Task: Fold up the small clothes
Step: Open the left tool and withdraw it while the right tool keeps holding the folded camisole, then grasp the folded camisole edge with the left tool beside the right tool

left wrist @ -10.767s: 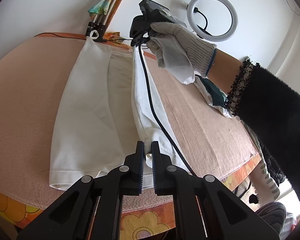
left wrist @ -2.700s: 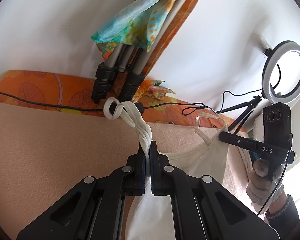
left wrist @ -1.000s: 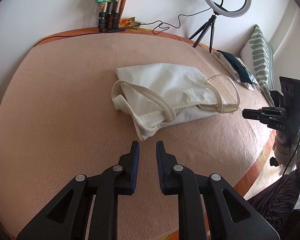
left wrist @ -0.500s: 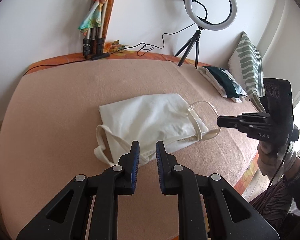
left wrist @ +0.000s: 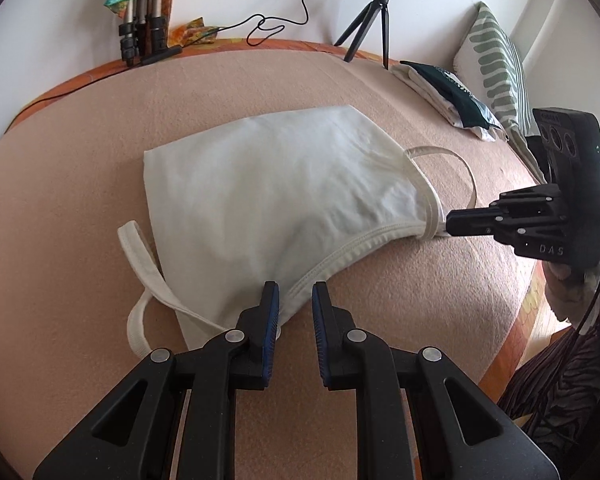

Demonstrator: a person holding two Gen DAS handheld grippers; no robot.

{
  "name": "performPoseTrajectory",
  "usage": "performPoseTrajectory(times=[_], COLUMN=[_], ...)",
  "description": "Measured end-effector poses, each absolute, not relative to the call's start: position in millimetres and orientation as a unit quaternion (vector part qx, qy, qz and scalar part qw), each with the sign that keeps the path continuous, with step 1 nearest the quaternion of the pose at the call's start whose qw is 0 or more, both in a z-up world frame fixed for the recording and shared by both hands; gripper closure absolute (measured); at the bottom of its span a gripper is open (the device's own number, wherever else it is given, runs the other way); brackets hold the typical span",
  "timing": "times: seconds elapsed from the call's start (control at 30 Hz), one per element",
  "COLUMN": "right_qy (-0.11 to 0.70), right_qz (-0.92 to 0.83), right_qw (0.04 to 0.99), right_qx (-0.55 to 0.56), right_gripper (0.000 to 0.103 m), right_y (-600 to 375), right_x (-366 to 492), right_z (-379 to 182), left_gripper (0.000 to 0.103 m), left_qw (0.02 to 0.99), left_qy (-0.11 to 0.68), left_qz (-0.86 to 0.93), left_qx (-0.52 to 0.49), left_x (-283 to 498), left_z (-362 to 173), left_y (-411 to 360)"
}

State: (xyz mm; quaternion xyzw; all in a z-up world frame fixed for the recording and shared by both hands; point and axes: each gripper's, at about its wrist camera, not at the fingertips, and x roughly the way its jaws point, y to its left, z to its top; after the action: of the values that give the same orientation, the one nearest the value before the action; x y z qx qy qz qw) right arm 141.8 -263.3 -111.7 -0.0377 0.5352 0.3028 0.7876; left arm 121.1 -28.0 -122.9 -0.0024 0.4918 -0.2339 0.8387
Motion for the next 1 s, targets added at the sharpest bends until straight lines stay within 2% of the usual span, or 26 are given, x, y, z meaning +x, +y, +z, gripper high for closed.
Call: performPoseTrajectory(times=[0.03, 0.1, 0.13, 0.17, 0.2, 0.27, 0.5, 0.7, 1.0], right_qy=[0.533, 0.535, 0.535, 0.532, 0.529, 0.533, 0.555, 0.562, 0.57], right_qz=[0.301, 0.302, 0.301, 0.299, 0.297, 0.297, 0.292, 0.299, 0.318], right_qw=[0.79, 0.789, 0.788, 0.79, 0.791, 0.784, 0.743, 0.724, 0.699], right_qx=[-0.031, 0.01, 0.036, 0.058, 0.078, 0.116, 0.234, 0.267, 0.29], right_gripper=[0.097, 0.084, 0.062, 0.046, 0.045, 0.045, 0.045, 0.045, 0.045], right_y=[-267.6, -279.0, -285.6, -291.4, -296.8, -304.9, -324.8, -323.1, -315.5], right_x=[140.7, 142.6, 144.0, 145.0, 146.7, 151.4, 168.3, 177.5, 181.8], right_z=[-109.0, -105.3, -104.0, -103.0, -102.6, -105.8, -131.8, -141.3, -158.1], left_gripper=[0.088, 0.088, 0.088, 0.082, 0.063, 0.04, 0.04, 0.04, 0.04], left_qw=[0.837, 0.837, 0.839, 0.84, 0.841, 0.85, 0.839, 0.806, 0.777], left_qy=[0.495, 0.494, 0.491, 0.49, 0.489, 0.477, 0.477, 0.491, 0.518], left_qz=[-0.232, -0.236, -0.235, -0.232, -0.229, -0.22, -0.195, -0.181, -0.189], left_qx=[-0.004, -0.011, -0.015, -0.019, -0.026, -0.048, -0.177, -0.275, -0.302], left_x=[118.9, 116.1, 114.9, 115.9, 117.8, 125.8, 180.3, 217.8, 247.2], left_z=[-121.1, -114.0, -109.1, -104.5, -99.6, -89.9, -83.9, -109.6, -141.6], left_y=[-25.1, -18.2, -13.9, -9.3, -3.5, 10.9, 63.5, 86.7, 82.2])
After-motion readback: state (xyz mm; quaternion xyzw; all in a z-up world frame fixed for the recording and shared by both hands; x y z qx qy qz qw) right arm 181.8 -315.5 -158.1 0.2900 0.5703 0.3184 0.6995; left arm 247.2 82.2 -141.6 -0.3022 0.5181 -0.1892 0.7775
